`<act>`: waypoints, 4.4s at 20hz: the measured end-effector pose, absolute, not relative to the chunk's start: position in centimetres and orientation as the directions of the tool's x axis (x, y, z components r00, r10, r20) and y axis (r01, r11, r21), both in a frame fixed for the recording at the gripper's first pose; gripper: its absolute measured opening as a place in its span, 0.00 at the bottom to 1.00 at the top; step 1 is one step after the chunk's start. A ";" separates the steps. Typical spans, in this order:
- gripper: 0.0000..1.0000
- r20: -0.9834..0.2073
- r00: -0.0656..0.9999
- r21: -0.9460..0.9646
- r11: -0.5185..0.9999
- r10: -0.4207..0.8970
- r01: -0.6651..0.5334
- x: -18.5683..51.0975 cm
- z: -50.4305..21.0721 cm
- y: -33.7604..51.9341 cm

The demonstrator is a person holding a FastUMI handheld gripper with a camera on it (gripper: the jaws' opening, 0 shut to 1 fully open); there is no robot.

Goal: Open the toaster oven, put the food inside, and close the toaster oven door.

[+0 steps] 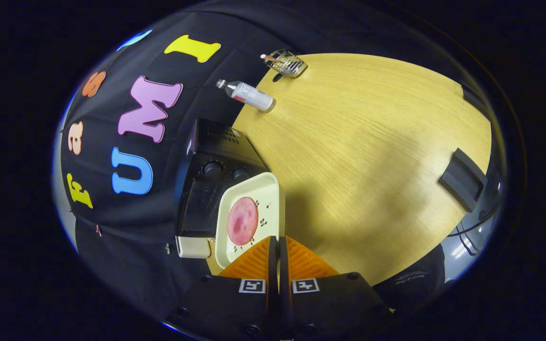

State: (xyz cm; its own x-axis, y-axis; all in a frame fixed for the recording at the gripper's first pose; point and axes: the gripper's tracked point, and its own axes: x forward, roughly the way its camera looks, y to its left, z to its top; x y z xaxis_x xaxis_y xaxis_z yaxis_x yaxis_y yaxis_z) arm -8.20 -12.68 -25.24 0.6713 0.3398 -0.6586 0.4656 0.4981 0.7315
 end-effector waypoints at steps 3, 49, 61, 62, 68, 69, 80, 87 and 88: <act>0.06 -0.635 0.690 0.752 0.480 0.346 0.452 -8.1 -24.6 -9.7; 0.98 -0.562 0.813 0.670 0.660 0.153 0.340 9.5 -24.9 6.2; 0.99 -0.546 0.807 0.500 0.861 0.226 0.097 2.0 -23.2 6.6; 0.99 -0.549 0.804 0.470 0.880 0.228 0.071 1.0 -23.5 6.7; 0.99 -0.635 0.745 0.243 0.968 0.203 -0.057 -4.4 -27.6 6.1; 0.99 -0.652 0.736 0.204 0.977 0.184 -0.063 -4.9 -28.4 5.6; 0.99 -0.791 0.608 0.012 0.995 0.070 -0.100 -5.7 -35.5 4.6; 0.99 -0.802 0.594 0.029 0.997 0.063 -0.066 -3.2 -36.8 5.7; 0.99 -0.802 0.594 0.031 0.997 0.063 -0.064 -2.9 -36.7 5.9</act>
State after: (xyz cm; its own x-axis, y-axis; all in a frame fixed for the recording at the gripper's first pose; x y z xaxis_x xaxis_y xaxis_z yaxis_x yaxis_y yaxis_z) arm -2.90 5.90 -36.74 0.5940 0.0628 -0.8020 -0.0639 0.9975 0.0308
